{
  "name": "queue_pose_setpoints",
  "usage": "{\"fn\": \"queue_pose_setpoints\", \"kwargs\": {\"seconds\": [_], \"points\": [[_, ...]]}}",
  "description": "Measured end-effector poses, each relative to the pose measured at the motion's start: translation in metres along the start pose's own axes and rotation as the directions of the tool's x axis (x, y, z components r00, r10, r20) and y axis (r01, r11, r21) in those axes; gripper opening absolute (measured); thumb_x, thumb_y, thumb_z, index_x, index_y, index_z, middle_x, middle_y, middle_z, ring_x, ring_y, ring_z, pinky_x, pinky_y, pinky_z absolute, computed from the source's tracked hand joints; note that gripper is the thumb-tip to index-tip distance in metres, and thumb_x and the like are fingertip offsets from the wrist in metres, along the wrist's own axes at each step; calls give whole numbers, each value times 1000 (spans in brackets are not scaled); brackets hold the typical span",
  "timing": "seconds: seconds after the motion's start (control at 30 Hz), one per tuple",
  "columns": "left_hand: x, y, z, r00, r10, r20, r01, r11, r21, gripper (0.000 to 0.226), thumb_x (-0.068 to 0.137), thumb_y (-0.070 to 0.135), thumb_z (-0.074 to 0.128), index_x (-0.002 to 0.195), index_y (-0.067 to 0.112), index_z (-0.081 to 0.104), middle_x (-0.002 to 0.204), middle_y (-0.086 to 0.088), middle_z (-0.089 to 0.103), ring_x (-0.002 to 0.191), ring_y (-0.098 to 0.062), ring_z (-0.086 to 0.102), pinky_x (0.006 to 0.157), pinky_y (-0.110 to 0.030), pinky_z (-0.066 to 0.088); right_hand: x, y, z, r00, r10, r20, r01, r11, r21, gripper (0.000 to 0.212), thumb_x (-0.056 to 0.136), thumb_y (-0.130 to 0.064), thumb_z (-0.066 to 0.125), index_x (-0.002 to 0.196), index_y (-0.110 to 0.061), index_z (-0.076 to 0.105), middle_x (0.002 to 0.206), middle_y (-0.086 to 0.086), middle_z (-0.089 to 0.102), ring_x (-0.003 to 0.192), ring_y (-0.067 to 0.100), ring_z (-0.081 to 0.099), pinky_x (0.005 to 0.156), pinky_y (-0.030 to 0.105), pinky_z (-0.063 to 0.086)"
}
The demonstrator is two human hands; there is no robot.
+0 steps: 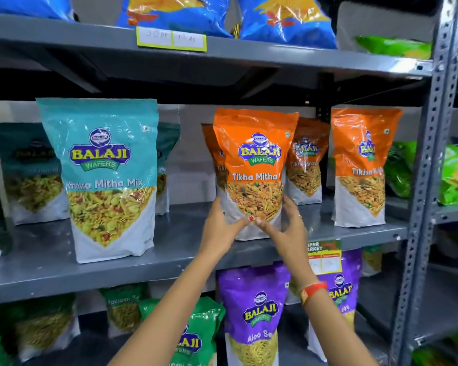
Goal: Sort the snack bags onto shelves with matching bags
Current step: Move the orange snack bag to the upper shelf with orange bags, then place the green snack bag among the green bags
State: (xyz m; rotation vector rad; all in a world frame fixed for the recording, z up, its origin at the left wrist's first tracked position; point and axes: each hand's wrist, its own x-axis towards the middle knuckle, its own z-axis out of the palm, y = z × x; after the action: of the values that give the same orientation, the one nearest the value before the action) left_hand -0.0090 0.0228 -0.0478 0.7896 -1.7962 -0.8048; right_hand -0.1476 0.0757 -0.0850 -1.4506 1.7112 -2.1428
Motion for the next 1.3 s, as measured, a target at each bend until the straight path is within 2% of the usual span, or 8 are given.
{"fn": "queue_pose_setpoints", "kwargs": {"seconds": [0.17, 0.37, 0.47, 0.57, 0.7, 0.8, 0.9, 1.3], "points": [[-81, -45, -30, 895, 289, -339, -331, 941, -71, 30, 82, 7, 59, 107, 24, 59, 105, 15, 61, 94, -11, 64, 75, -19, 51, -108, 13, 23, 960, -142, -243, 148, 989, 8, 35, 81, -6, 65, 104, -32, 58, 102, -7, 63, 99, 21, 62, 93, 33, 48], [-161, -142, -65, 787, 172, -592, -209, 978, 7, 16, 74, 5, 44, 77, 14, 57, 75, -5, 51, 72, 2, 49, 66, -14, 39, -217, 82, 70, 993, 105, 62, -107, 994, 33, 42, 74, -7, 61, 98, -40, 54, 98, -2, 61, 97, 13, 61, 87, 33, 52], [-181, -200, -72, 815, -95, -571, 63, 995, -77, 15, 71, 16, 47, 85, 19, 54, 81, -9, 54, 72, -2, 49, 70, -23, 41, -256, 113, 92, 904, 325, 277, -323, 945, -53, 51, 67, -20, 68, 115, -27, 52, 112, 0, 55, 108, 9, 53, 98, 36, 48], [-178, -236, -76, 793, -435, -427, 343, 897, -278, 40, 73, 16, 63, 110, 15, 48, 114, -11, 54, 96, -19, 53, 87, -38, 44, -269, 131, 112, 833, 451, 320, -408, 892, -197, 98, 52, -41, 70, 134, 4, 39, 130, 10, 42, 123, 23, 38, 115, 45, 28], [-160, -259, -73, 740, -672, -33, 615, 695, -373, 82, 72, 44, 67, 137, 11, 31, 146, -10, 36, 131, -21, 36, 114, -45, 28, -262, 149, 127, 784, 518, 343, -497, 854, -155, 102, 56, -15, 81, 141, 4, 28, 141, 25, 42, 134, 36, 41, 113, 43, 33], [-157, -270, -64, 627, -750, 209, 765, 543, -346, 91, 70, 69, 55, 139, 16, 29, 146, -1, 35, 134, -18, 34, 115, -42, 25, -260, 169, 133, 767, 529, 364, -523, 843, -124, 99, 51, -28, 87, 134, -8, 37, 132, 17, 56, 125, 29, 55, 105, 49, 46], [-166, -254, -66, 661, -726, 188, 745, 606, -279, 40, 93, 33, 40, 130, 15, 35, 121, 0, 43, 120, -14, 38, 102, -39, 32, -267, 166, 133, 746, 524, 412, -564, 826, -30, 96, 50, -38, 83, 130, -9, 37, 122, 4, 60, 113, 12, 61, 97, 34, 51], [-188, -286, -157, 662, -747, -59, 695, 641, -325, 42, 92, 35, 44, 129, 17, 40, 125, -5, 52, 114, -20, 48, 94, -44, 42, -277, 158, 221, 649, 439, 622, -506, 859, -79, 89, 63, -6, 86, 133, -15, 32, 119, -11, 57, 116, 19, 56, 102, 43, 49]]}}
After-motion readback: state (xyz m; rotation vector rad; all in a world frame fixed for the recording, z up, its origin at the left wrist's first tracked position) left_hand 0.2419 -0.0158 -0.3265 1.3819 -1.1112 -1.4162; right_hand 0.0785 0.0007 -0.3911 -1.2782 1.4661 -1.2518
